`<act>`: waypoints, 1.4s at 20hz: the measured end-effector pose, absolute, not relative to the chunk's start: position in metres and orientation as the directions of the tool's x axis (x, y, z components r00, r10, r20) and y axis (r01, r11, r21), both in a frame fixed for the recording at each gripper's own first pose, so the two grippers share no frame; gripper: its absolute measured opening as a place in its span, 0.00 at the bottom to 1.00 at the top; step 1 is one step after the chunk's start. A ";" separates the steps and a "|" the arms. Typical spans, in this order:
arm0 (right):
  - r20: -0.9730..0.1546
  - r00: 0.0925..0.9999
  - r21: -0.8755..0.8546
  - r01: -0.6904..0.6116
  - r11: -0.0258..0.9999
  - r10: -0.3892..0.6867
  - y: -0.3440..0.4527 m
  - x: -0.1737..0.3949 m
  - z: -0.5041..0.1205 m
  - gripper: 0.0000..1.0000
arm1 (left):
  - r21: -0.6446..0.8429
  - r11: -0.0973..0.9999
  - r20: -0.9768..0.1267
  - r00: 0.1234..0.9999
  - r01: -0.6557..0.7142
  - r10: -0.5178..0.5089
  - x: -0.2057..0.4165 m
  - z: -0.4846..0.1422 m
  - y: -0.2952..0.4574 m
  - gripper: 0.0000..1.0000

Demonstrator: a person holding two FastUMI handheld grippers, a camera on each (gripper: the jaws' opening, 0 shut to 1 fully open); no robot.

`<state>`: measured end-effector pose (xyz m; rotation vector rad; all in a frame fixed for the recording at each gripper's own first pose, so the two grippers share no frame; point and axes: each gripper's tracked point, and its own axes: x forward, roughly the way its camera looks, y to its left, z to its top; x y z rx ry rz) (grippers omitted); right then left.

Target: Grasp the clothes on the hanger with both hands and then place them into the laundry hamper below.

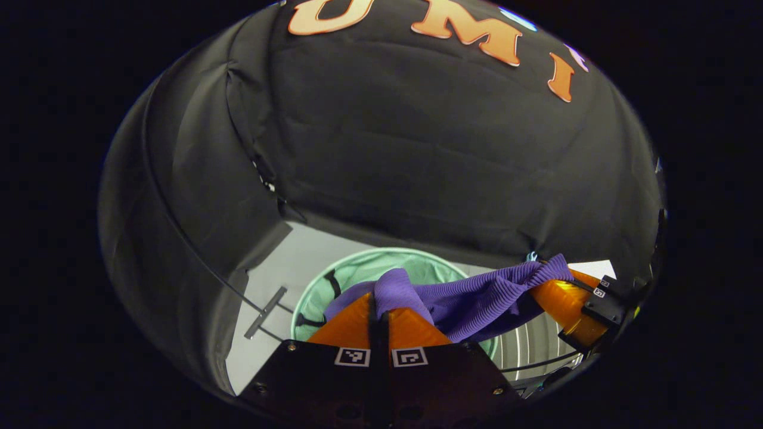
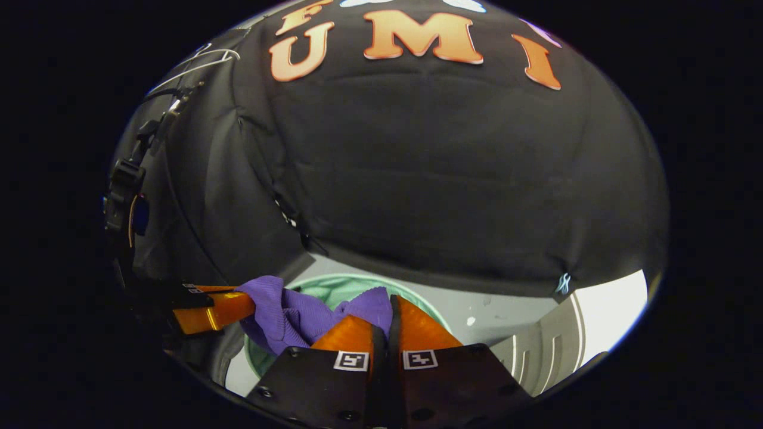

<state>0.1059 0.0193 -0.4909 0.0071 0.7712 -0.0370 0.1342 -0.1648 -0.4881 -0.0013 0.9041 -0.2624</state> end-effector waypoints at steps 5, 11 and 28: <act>-0.797 0.603 0.002 0.065 0.998 -0.038 0.016 0.085 -0.561 0.08 | -0.069 0.976 -0.871 0.464 0.207 -0.160 0.108 -0.551 -0.156 0.01; -0.876 0.480 0.009 0.122 0.992 -0.051 0.013 0.058 -0.606 0.11 | -0.084 0.985 -0.936 0.327 0.148 -0.129 0.082 -0.589 -0.149 0.18; -0.694 0.713 -0.023 0.118 0.993 -0.100 0.003 0.081 -0.423 0.98 | -0.109 0.974 -0.776 0.596 0.199 -0.209 0.094 -0.418 -0.161 0.98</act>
